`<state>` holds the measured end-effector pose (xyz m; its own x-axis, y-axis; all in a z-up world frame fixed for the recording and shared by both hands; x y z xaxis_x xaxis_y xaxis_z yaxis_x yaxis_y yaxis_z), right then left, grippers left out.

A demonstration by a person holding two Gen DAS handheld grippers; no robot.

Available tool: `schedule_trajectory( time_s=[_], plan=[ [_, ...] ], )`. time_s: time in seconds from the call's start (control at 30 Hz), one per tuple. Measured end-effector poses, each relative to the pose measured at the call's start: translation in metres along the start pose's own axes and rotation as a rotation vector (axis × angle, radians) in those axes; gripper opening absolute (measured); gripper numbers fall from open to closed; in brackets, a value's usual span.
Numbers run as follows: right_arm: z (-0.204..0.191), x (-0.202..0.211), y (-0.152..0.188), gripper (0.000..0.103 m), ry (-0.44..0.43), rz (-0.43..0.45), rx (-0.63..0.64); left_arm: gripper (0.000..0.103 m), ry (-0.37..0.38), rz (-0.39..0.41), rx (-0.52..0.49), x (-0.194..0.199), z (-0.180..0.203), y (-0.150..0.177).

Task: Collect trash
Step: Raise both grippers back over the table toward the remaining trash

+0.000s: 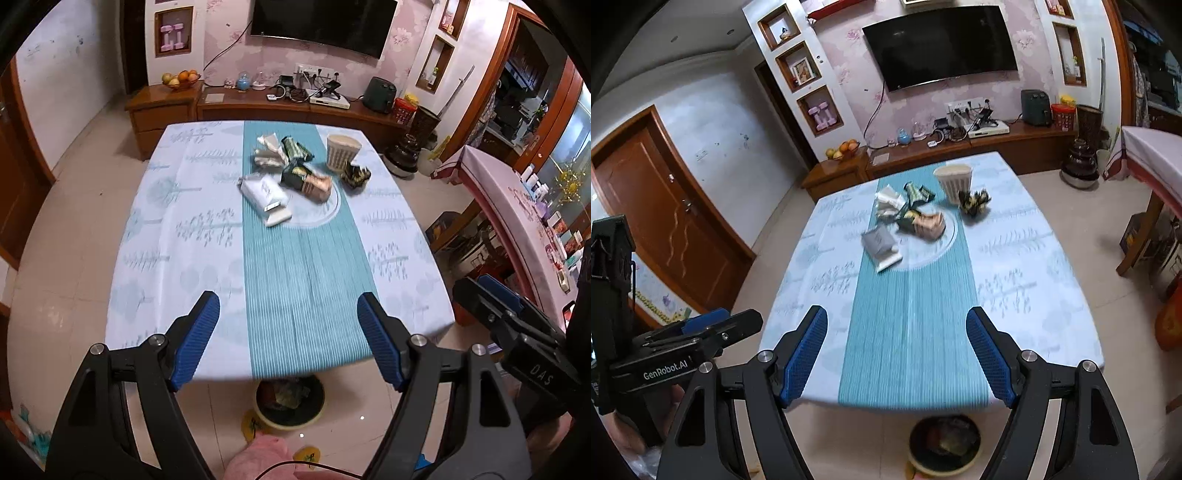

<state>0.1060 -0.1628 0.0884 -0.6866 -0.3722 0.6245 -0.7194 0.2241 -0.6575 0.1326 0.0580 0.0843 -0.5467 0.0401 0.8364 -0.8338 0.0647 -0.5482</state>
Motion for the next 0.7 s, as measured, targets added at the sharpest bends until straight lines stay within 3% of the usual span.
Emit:
schedule_trajectory(
  time_s=[0.17, 0.37, 0.7],
  plan=[
    [0.007, -0.026, -0.037, 0.079, 0.052, 0.030, -0.017, 0.075, 0.055, -0.025, -0.005, -0.034, -0.006, -0.041],
    [0.021, -0.056, -0.059, 0.079, 0.096, 0.020, -0.045, 0.075, 0.064, -0.033, -0.013, -0.068, -0.011, -0.073],
    [0.046, -0.122, -0.080, 0.079, 0.077, -0.074, 0.011, 0.075, 0.034, -0.102, 0.063, -0.131, -0.020, -0.094]
  ],
)
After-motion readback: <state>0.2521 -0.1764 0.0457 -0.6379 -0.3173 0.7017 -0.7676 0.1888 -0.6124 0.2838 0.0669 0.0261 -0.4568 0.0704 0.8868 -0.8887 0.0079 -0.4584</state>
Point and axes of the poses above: each gripper's, at about its wrist camera, not at the fingertips, and x roughly against the way its jaws point, z to its right, y to its underside, the point moved 6 cm from there along -x, roughly the way its jaws point, and after that the axes turned 12 degrees about -y, right-handed, at the moved point
